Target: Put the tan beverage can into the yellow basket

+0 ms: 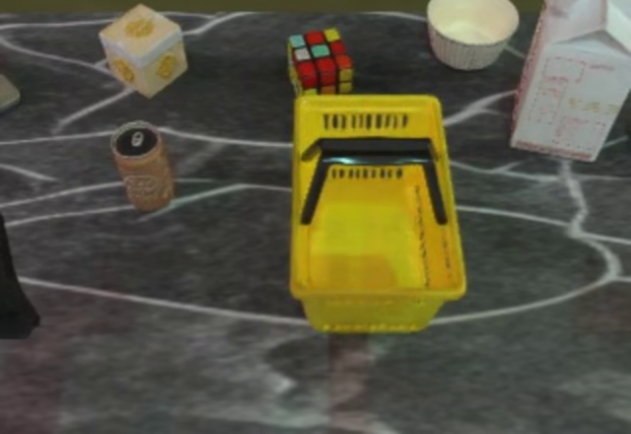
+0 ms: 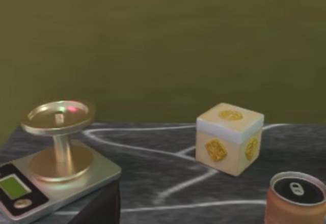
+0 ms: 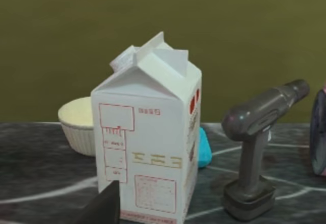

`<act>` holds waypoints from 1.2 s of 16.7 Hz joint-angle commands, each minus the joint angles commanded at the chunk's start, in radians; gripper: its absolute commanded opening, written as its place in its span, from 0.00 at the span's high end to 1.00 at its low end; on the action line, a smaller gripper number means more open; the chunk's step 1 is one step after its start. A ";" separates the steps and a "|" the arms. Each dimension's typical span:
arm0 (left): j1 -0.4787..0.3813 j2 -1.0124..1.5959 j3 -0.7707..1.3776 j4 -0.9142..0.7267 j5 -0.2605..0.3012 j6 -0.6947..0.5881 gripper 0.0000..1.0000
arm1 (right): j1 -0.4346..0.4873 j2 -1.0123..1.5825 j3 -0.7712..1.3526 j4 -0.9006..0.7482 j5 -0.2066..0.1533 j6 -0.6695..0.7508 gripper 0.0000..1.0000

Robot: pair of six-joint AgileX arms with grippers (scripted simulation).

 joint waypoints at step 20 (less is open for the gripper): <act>-0.126 1.512 1.258 -0.839 0.001 0.412 0.00 | 0.000 0.000 0.000 0.000 0.000 0.000 0.00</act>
